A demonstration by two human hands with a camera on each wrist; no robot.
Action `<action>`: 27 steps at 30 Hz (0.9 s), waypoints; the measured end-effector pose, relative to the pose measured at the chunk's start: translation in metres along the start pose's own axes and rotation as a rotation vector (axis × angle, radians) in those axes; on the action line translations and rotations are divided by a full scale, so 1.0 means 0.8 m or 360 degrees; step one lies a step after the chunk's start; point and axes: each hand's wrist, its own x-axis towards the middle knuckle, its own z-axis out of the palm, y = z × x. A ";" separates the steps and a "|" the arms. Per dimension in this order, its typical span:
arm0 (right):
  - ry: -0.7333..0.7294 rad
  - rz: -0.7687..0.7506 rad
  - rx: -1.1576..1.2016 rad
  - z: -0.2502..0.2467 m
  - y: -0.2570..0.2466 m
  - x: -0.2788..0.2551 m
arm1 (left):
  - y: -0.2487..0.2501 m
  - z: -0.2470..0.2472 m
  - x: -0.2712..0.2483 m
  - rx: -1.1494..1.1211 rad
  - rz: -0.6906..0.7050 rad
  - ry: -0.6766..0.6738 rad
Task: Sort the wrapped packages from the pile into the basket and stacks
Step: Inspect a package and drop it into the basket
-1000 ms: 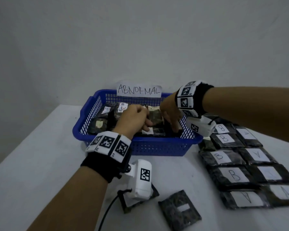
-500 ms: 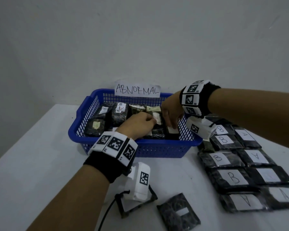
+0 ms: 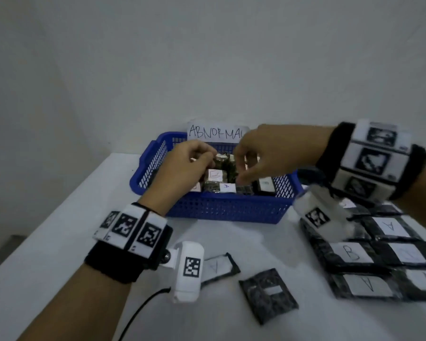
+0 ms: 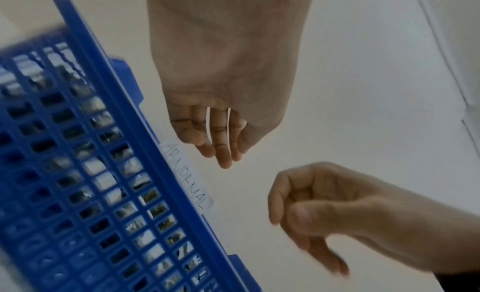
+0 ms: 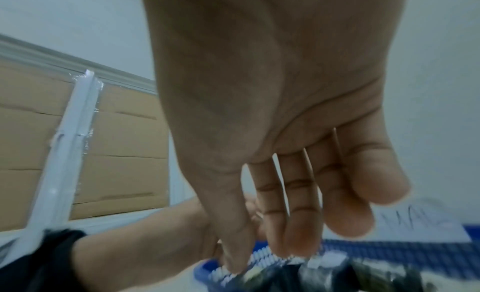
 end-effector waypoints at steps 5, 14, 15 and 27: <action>-0.0438 -0.0185 -0.0042 0.090 -0.040 -0.022 | -0.004 -0.020 -0.059 0.0181 -0.0063 -0.0068; -0.0087 -0.0237 0.0165 0.138 -0.042 -0.034 | -0.012 -0.026 -0.103 0.0203 -0.0237 -0.0217; 0.0076 -0.0216 0.0248 0.134 -0.033 -0.038 | -0.013 -0.027 -0.104 0.0143 -0.0261 -0.0220; 0.1271 -0.0132 0.1349 0.098 0.018 -0.062 | 0.042 0.022 -0.058 -0.0462 0.0103 -0.0147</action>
